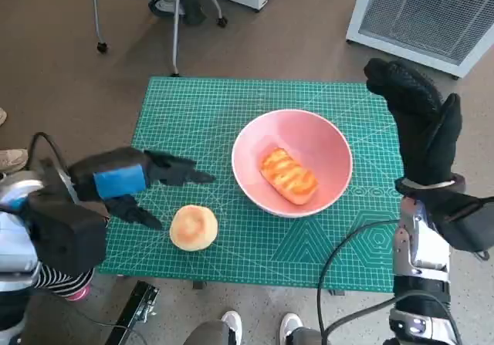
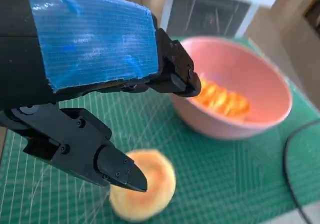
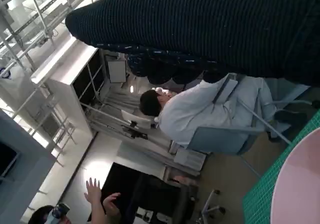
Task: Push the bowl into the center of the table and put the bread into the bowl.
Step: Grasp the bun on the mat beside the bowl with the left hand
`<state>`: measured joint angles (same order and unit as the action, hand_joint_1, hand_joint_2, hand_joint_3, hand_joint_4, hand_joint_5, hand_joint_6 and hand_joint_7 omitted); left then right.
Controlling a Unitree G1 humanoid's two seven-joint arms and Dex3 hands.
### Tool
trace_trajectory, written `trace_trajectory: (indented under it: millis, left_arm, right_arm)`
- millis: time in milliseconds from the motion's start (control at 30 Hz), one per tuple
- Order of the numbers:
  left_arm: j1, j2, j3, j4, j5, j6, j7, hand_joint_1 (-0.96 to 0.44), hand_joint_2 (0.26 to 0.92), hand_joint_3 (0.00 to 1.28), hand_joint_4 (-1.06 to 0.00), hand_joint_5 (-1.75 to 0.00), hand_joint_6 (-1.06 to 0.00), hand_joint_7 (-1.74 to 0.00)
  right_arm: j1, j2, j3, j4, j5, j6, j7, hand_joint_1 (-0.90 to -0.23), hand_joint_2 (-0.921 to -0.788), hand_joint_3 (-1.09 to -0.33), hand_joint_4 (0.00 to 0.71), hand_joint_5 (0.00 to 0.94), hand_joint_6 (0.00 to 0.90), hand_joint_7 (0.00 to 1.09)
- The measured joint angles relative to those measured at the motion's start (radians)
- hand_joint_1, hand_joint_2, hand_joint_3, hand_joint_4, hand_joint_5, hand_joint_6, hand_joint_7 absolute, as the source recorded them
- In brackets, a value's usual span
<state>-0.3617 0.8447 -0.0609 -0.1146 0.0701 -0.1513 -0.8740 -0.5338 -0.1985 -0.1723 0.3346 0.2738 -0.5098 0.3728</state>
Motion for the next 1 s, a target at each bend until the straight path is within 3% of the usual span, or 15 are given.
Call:
trace_trajectory:
  millis: [700,1000]
  left_arm:
    - [0.034,-0.064,-0.09,0.197,0.054,-0.126,0.033,-0.38,0.759,0.0,-0.3,0.0,-0.41,0.0]
    - [0.032,-0.111,-0.143,0.306,0.128,-0.214,0.089,-0.26,0.741,0.0,-0.34,-0.01,-0.43,-0.01]
  right_arm:
    - [0.0,0.0,-0.007,-0.009,0.0,0.009,0.001,-0.692,-0.921,-0.695,0.148,0.001,0.046,0.43]
    - [0.0,0.0,-0.007,-0.009,-0.002,0.005,0.001,-0.691,-0.921,-0.696,0.149,0.001,0.045,0.43]
